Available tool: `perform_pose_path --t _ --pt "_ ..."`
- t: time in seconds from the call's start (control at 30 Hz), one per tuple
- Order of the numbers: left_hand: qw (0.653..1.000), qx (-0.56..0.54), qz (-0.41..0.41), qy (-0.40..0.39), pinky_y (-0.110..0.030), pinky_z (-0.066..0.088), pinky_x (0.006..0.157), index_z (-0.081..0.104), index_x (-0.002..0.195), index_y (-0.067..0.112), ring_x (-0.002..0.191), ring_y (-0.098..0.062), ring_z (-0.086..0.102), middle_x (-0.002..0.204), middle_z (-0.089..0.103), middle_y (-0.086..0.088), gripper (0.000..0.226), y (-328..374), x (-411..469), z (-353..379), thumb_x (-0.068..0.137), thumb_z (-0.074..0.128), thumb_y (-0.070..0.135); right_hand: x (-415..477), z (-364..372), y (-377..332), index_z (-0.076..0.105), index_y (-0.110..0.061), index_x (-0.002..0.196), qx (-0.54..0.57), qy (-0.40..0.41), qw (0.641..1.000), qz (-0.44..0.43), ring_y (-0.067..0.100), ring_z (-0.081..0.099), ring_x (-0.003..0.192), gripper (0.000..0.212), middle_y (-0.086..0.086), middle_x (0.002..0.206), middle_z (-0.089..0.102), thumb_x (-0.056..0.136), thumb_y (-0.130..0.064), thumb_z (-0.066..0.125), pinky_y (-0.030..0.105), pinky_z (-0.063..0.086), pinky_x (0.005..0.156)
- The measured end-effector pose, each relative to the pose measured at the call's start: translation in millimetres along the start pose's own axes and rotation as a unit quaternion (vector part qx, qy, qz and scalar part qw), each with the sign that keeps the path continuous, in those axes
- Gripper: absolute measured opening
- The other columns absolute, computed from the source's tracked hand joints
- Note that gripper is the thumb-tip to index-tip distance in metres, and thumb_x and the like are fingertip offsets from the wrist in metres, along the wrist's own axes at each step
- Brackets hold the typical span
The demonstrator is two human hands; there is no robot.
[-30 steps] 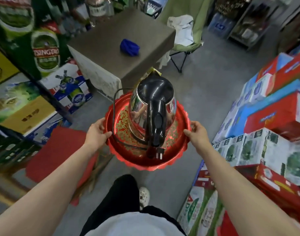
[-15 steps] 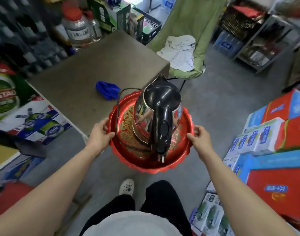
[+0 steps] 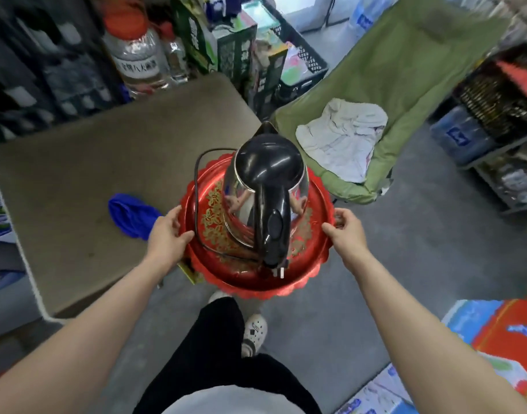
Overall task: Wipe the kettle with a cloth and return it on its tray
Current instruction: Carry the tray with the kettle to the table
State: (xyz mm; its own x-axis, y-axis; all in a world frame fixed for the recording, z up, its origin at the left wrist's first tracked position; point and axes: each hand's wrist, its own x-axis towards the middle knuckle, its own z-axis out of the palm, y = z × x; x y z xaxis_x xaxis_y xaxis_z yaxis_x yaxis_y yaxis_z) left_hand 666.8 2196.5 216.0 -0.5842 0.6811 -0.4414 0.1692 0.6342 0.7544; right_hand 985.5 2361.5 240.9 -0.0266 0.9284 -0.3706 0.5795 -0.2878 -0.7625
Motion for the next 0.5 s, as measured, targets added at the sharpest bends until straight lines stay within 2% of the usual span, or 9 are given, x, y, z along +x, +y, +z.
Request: perform_pose_path --t 0.1,0.23,0.33,0.43,0.5 --pt "1.000 -0.004 -0.010 0.024 -0.050 0.047 0.103 0.037 0.149 0.020 0.113 -0.030 0.058 0.121 0.055 -0.017 0.072 24 41 14 0.086 0.069 0.005 66 5 -29 0.059 -0.022 0.105 -0.020 -0.035 0.999 -0.024 0.013 0.061 0.069 0.028 0.001 0.087 0.066 0.087 -0.002 0.066 0.031 0.054 0.066" --pt "0.998 0.008 -0.033 0.056 -0.046 0.049 0.101 0.036 0.150 0.019 0.111 -0.028 0.058 0.122 0.054 -0.014 0.073 50 102 23 0.086 0.069 0.007 148 27 -71 0.057 -0.024 0.107 -0.049 -0.055 0.996 -0.043 0.014 0.063 0.084 0.028 -0.005 0.093 0.066 0.088 -0.005 0.068 0.034 0.053 0.082" --pt "0.995 0.023 -0.043 0.086 -0.044 0.049 0.099 0.038 0.149 0.016 0.103 -0.029 0.060 0.120 0.053 -0.017 0.071 66 145 23 0.086 0.069 0.007 205 53 -103 0.058 -0.023 0.106 -0.063 -0.085 0.993 -0.054 0.019 0.065 0.088 0.027 0.000 0.095 0.068 0.089 -0.005 0.067 0.032 0.051 0.080" --pt "0.991 0.010 -0.074 0.115 -0.046 0.048 0.101 0.038 0.148 0.015 0.106 -0.031 0.060 0.124 0.053 -0.019 0.071 76 187 18 0.085 0.070 0.005 260 85 -137 0.059 -0.022 0.107 -0.080 -0.115 0.988 -0.067 0.018 0.065 0.093 0.027 -0.004 0.094 0.068 0.089 -0.003 0.067 0.024 0.047 0.075" --pt "0.987 -0.009 -0.089 0.131 -0.049 0.047 0.103 0.039 0.148 0.014 0.109 -0.035 0.060 0.127 0.053 -0.021 0.072 79 215 16 0.085 0.070 0.002 296 109 -157 0.060 -0.021 0.110 -0.097 -0.138 0.983 -0.078 0.017 0.066 0.098 0.026 -0.006 0.098 0.068 0.090 -0.006 0.067 0.027 0.051 0.082"
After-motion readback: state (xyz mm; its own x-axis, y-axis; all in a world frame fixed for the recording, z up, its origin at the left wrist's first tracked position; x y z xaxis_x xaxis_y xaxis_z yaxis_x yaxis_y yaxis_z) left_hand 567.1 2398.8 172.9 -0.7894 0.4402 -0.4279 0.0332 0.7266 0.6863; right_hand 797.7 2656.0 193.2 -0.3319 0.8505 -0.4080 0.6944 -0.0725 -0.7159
